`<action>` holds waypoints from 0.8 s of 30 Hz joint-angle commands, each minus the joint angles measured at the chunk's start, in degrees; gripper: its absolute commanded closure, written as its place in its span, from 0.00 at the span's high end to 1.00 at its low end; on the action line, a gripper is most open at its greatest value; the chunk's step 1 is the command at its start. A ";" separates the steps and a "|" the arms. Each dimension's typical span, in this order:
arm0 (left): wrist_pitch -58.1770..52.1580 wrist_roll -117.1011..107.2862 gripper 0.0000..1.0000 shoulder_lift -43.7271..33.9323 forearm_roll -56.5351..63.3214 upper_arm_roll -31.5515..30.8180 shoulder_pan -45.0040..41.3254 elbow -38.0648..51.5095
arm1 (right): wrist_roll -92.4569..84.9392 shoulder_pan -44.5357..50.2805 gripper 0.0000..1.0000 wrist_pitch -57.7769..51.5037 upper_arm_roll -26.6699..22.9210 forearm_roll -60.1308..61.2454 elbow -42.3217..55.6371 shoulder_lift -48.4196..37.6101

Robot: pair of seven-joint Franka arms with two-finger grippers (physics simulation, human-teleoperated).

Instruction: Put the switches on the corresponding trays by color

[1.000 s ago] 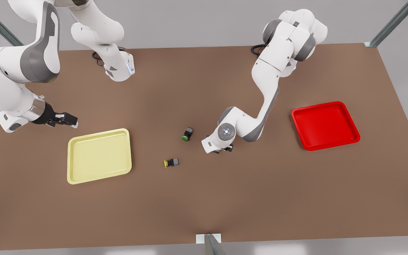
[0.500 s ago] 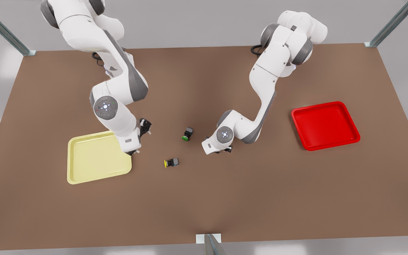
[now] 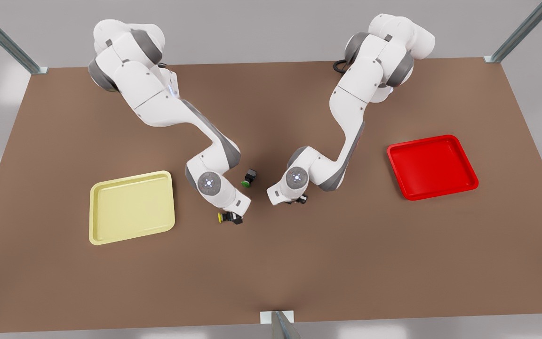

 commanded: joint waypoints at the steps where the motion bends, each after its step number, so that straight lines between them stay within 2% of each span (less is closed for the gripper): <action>1: 0.00 0.10 0.83 0.06 0.80 0.00 0.00 0.00 | 0.14 0.00 1.00 0.00 -0.04 -0.06 0.08 0.15; 6: -0.09 0.28 0.82 0.06 1.15 0.18 -0.09 -0.18 | -5.14 -2.55 1.00 0.00 -0.05 2.40 -0.09 1.64; 7: -0.09 0.28 0.76 0.06 1.15 0.18 -0.09 -0.18 | -5.14 -2.47 1.00 0.00 -0.05 2.40 -0.27 1.81; 8: -0.09 0.11 0.66 0.06 1.15 0.18 -0.09 -0.18 | -5.05 -2.46 1.00 0.61 -0.05 2.40 -0.09 3.13; 10: -0.09 -0.25 0.57 0.06 0.98 0.18 -0.09 -0.18 | -5.31 -2.20 1.00 2.99 -0.05 2.14 -0.62 3.49; 21: -0.09 -0.34 0.57 0.06 0.89 0.35 0.00 -0.18 | -6.46 -3.26 1.00 0.88 -0.75 1.70 -5.02 1.46; 24: -0.09 -0.25 0.49 0.06 0.89 0.61 0.00 -0.18 | -6.54 -3.26 0.81 0.97 -0.75 0.47 -5.19 1.46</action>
